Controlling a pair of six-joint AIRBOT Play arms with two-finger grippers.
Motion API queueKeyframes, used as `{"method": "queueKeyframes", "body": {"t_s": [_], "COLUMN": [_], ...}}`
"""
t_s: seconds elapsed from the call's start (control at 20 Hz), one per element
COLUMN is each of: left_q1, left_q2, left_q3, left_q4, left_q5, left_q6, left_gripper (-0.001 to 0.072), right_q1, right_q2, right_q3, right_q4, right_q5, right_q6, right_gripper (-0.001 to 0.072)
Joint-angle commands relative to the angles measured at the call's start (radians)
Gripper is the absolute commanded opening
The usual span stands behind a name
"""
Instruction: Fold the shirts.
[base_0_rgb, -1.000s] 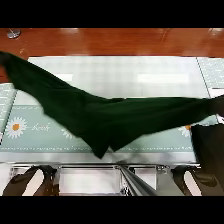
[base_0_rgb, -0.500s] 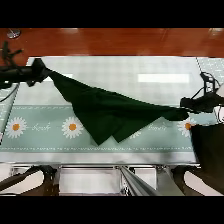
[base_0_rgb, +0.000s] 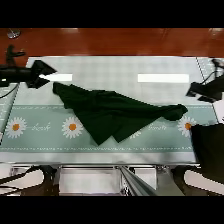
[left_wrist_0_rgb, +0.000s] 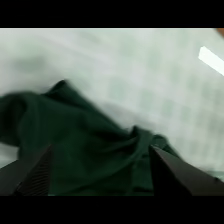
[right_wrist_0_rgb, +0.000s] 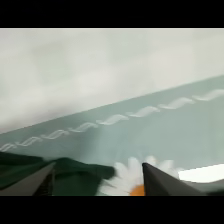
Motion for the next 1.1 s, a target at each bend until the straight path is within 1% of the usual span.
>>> {"method": "queueKeyframes", "body": {"t_s": [0.0, 0.05, 0.1, 0.15, 0.2, 0.3, 0.4, 0.45, 0.55, 0.7, 0.85, 1.05], "left_q1": [0.175, 0.211, 0.233, 0.239, 0.234, 0.204, 0.143, 0.099, -0.016, -0.169, -0.243, -0.254], "left_q2": [0.036, 0.069, 0.105, 0.145, 0.185, 0.243, 0.275, 0.276, 0.27, 0.251, 0.208, 0.126], "left_q3": [-0.018, -0.092, -0.184, -0.3, -0.421, -0.625, -0.764, -0.806, -0.845, -0.819, -0.777, -0.707], "left_q4": [0.165, 0.196, 0.188, 0.149, 0.058, -0.174, -0.342, -0.395, -0.435, -0.439, -0.439, -0.442], "left_q5": [-0.242, -0.238, -0.215, -0.177, -0.143, -0.095, -0.028, 0.02, 0.142, 0.294, 0.344, 0.34], "left_q6": [0.007, 0.011, 0.022, 0.037, 0.087, 0.238, 0.306, 0.323, 0.328, 0.328, 0.325, 0.325], "left_gripper": [0.0701, 0.0701, 0.0701, 0.0701, 0.0701, 0.0701, 0.07, 0.07, 0.07, 0.0699, 0.0698, 0.0697], "right_q1": [-0.156, -0.193, -0.223, -0.236, -0.237, -0.237, -0.237, -0.237, -0.237, -0.237, -0.237, -0.237], "right_q2": [0.051, 0.076, 0.107, 0.137, 0.17, 0.225, 0.263, 0.271, 0.28, 0.28, 0.28, 0.28], "right_q3": [-0.003, -0.064, -0.153, -0.243, -0.338, -0.476, -0.542, -0.549, -0.549, -0.549, -0.549, -0.549], "right_q4": [0.035, 0.068, 0.118, 0.169, 0.24, 0.409, 0.519, 0.541, 0.546, 0.546, 0.546, 0.546], "right_q5": [0.056, 0.035, -0.005, -0.054, -0.111, -0.187, -0.214, -0.212, -0.206, -0.189, -0.178, -0.173], "right_q6": [-0.011, -0.011, -0.012, -0.017, -0.052, -0.143, -0.191, -0.204, -0.213, -0.224, -0.235, -0.242], "right_gripper": [0.0623, 0.0623, 0.0623, 0.0623, 0.0623, 0.0623, 0.0622, 0.0622, 0.0622, 0.0622, 0.0622, 0.0623]}}
